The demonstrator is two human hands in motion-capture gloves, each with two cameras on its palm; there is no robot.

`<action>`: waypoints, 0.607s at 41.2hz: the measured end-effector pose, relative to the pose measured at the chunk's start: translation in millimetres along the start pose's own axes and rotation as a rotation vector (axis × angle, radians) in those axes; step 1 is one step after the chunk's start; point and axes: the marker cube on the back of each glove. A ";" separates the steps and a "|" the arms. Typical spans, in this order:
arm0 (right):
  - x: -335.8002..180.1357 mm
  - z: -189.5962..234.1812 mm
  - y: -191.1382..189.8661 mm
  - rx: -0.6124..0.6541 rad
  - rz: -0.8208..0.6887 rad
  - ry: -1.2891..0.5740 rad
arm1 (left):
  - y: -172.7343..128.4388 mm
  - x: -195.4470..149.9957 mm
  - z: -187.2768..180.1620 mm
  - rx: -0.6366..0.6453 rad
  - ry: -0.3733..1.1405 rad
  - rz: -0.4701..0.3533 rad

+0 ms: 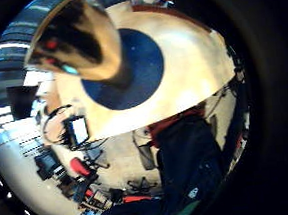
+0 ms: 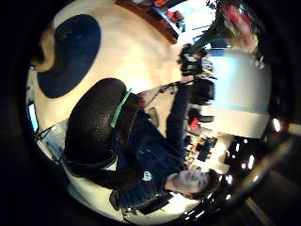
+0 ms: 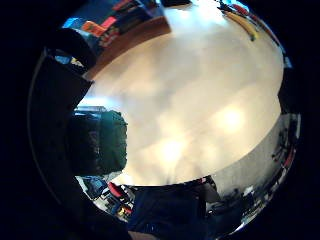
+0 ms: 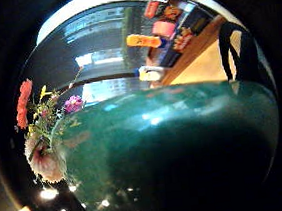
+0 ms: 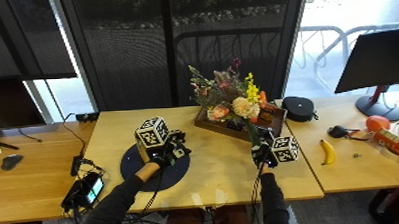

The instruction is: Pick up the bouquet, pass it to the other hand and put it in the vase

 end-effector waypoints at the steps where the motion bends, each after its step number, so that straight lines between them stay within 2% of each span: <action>1: -6.3 -0.2 3.0 -0.011 -0.010 -0.023 | -1.6 3.6 -2.4 0.003 0.055 0.008; 6: -41.3 1.4 25.1 -0.069 -0.058 -0.130 | -15.1 22.0 -12.5 0.002 0.358 0.037; 10: -64.1 12.6 41.0 -0.140 -0.104 -0.228 | -27.7 37.7 -21.6 -0.047 0.612 0.065; 15: -83.8 31.4 59.0 -0.235 -0.151 -0.311 | -45.2 48.2 -28.8 -0.092 0.855 0.095; 20: -106.4 52.7 80.4 -0.339 -0.182 -0.382 | -60.2 59.1 -26.7 -0.122 0.976 0.129; 25: -129.9 79.8 109.4 -0.474 -0.188 -0.424 | -80.4 66.6 -18.1 -0.157 1.002 0.189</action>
